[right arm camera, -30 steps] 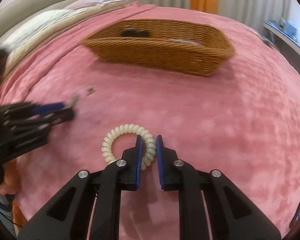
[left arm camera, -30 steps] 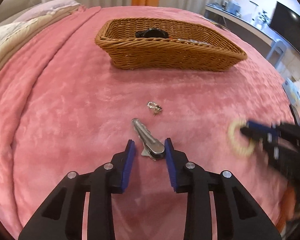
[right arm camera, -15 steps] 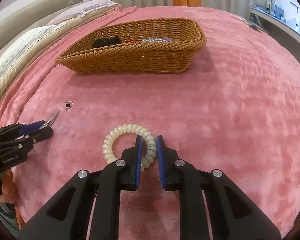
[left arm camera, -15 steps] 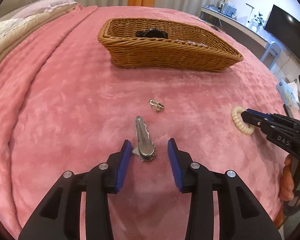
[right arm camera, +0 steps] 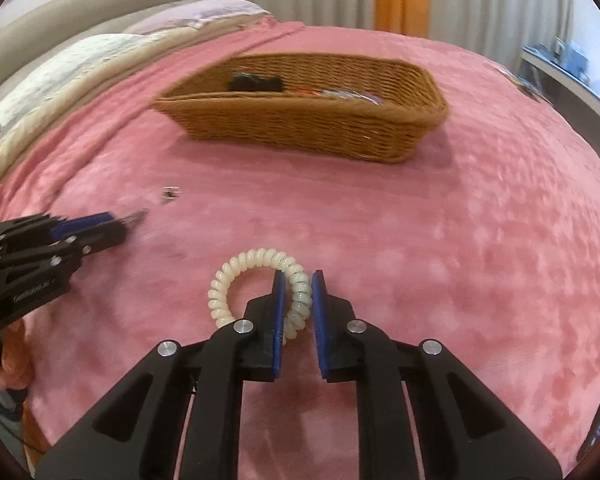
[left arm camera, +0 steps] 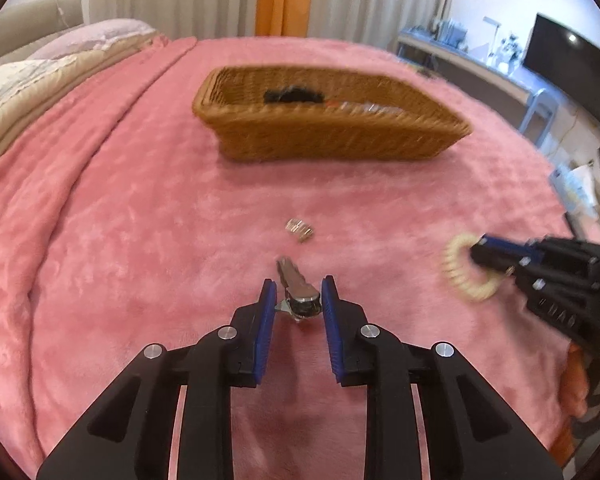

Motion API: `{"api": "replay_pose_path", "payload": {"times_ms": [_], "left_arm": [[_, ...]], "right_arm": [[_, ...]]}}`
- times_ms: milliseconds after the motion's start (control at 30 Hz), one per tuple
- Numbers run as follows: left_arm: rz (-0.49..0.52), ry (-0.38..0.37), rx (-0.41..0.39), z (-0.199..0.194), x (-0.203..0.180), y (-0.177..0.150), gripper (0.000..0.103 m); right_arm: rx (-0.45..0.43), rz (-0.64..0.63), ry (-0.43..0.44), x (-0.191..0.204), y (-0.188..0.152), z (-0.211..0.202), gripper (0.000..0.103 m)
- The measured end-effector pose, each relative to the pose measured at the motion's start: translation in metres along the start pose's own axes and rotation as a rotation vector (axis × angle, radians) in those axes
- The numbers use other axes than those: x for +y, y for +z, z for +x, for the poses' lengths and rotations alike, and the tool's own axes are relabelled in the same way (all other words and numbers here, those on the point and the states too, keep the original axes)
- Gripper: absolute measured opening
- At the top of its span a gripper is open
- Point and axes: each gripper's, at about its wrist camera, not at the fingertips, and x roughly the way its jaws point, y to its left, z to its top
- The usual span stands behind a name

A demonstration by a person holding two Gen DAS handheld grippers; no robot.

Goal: Organize jewelry
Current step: 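Carry silver clip and cream coil into the basket and open both tools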

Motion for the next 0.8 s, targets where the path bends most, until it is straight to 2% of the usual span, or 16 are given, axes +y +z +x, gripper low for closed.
{"api": "replay_pose_path", "payload": {"times_ms": [167, 367, 500, 633, 800], "left_arm": [[0.030, -0.037, -0.109, -0.026, -0.013, 0.012, 0.022], [0.056, -0.073, -0.218, -0.050, -0.025, 0.038, 0.022], [0.063, -0.089, -0.290, -0.059, -0.029, 0.070, 0.022], [0.064, -0.102, -0.346, -0.055, -0.032, 0.111, 0.022], [0.029, -0.128, -0.376, -0.029, -0.034, 0.150, 0.022]], "right_arm": [[-0.055, 0.008, 0.059, 0.002, 0.014, -0.026, 0.010], [-0.182, 0.016, 0.050, -0.006, 0.051, -0.059, 0.010], [-0.267, 0.024, 0.031, -0.017, 0.085, -0.073, 0.010], [-0.316, 0.046, 0.033, -0.031, 0.116, -0.073, 0.010], [-0.307, 0.109, 0.082, -0.055, 0.155, -0.048, 0.010]]}}
